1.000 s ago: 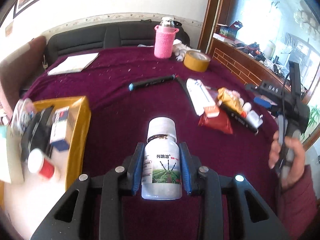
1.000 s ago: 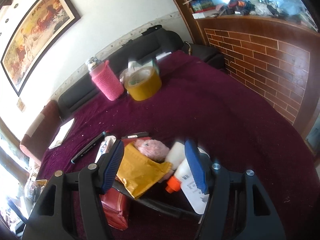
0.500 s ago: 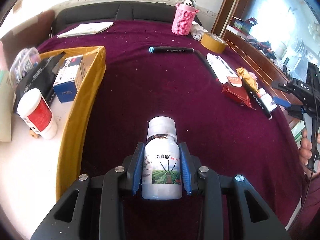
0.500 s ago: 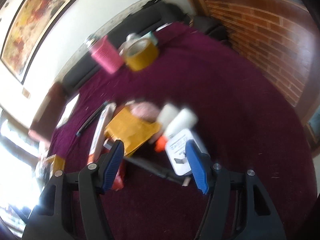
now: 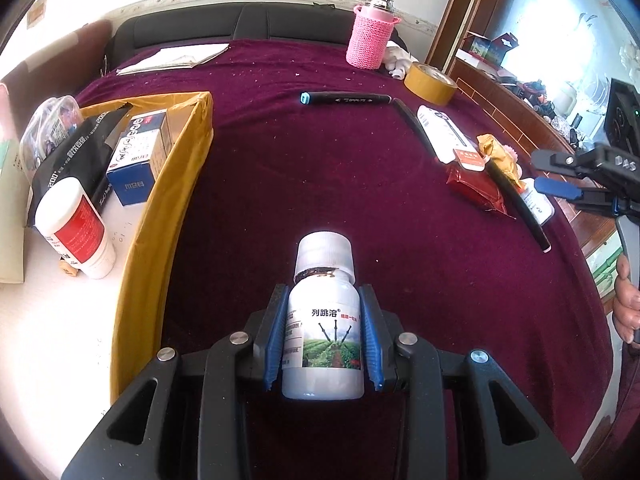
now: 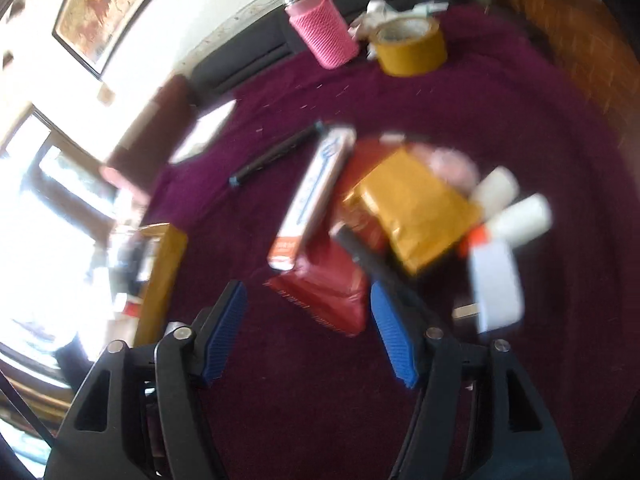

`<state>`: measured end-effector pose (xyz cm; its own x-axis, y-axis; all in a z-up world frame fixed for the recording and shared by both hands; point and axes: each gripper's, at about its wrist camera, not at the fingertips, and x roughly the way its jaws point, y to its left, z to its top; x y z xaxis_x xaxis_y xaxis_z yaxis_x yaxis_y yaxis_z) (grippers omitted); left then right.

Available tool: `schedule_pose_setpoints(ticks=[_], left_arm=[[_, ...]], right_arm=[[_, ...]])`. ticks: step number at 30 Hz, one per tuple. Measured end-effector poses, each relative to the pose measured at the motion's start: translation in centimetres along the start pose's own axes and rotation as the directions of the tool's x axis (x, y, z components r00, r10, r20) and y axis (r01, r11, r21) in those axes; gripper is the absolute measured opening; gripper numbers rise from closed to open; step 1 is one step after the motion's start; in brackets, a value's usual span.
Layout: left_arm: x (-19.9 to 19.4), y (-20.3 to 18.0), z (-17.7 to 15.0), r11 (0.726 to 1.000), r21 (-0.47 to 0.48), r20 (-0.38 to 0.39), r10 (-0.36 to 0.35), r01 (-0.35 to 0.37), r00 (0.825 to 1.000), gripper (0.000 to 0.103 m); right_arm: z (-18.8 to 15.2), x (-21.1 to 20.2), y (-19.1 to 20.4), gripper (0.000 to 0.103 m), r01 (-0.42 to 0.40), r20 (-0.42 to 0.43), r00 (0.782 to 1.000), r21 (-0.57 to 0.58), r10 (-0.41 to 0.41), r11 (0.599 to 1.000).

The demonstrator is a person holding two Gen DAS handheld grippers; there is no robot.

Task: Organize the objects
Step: 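Grasp the black marker with the right tool while the left tool holds the white bottle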

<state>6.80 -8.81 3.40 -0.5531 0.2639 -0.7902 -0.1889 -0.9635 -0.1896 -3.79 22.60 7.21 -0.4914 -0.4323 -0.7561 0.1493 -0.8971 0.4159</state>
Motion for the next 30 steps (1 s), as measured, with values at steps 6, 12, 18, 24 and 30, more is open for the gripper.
schedule_pose_setpoints(ticks=[6,12,18,24,30], left_arm=[[0.0,0.1,-0.1,1.000,-0.014,0.002,-0.010,0.010,1.000,0.029],[0.0,0.4,0.0,0.999,-0.032,0.004,-0.029,0.029,1.000,0.030],[0.3,-0.6,0.1,1.000,0.009,-0.003,-0.025,0.025,1.000,0.045],[-0.2,0.2,0.2,0.998,-0.028,0.022,-0.049,0.049,0.999,0.029],[-3.3,0.6,-0.7,0.994,-0.038,0.110,-0.098,0.103,0.989,0.029]], right_arm=[[-0.9,3.1,0.6,0.064,0.259,-0.055,0.962,-0.129,-0.268,0.957],[-1.4,3.7,0.0,0.024,0.278,-0.067,0.957,-0.086,-0.284,0.957],[-3.1,3.4,0.2,0.023,0.270,-0.073,0.959,-0.065,-0.275,0.961],[-3.7,2.3,-0.2,0.014,0.207,-0.016,0.978,0.033,-0.207,0.978],[-6.0,-1.1,0.4,0.012,0.018,0.033,0.999,0.099,-0.021,0.995]])
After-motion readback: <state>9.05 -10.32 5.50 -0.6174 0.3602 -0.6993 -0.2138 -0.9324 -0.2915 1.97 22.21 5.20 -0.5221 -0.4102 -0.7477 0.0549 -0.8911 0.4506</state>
